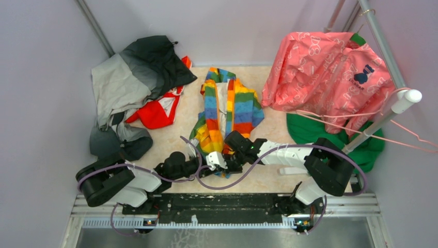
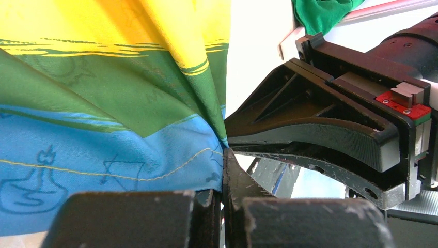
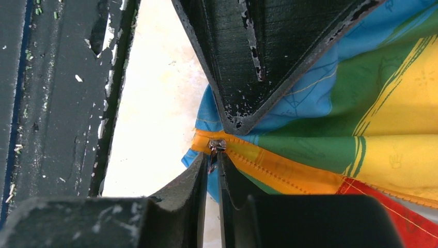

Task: Zip up the jacket
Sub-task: Zip the zipper on the jacket.

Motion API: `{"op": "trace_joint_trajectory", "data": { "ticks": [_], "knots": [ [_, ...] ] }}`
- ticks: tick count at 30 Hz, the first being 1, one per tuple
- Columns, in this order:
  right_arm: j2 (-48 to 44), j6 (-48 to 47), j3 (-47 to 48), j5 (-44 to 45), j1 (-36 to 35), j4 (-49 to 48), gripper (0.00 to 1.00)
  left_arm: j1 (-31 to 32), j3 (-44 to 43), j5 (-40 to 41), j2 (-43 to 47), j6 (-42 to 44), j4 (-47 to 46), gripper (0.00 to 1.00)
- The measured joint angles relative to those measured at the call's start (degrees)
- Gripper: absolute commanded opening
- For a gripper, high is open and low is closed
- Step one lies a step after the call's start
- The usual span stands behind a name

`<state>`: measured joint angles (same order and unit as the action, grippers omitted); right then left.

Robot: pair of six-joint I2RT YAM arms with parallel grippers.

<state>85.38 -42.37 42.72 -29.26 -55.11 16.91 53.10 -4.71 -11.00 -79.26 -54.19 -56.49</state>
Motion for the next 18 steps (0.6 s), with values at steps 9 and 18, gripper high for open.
{"op": "trace_joint_trajectory", "data": {
  "ticks": [9, 18],
  "knots": [
    [0.0, 0.52, 0.02, 0.17, 0.0, -0.2, 0.0, 0.0, 0.02, 0.0, -0.02, 0.0, 0.0, 0.0],
    [-0.04, 3.21, 0.55, 6.86, -0.31, -1.36, 0.0, 0.0, 0.02, 0.46, 0.0, 0.0, 0.15, 0.0]
  ]
}}
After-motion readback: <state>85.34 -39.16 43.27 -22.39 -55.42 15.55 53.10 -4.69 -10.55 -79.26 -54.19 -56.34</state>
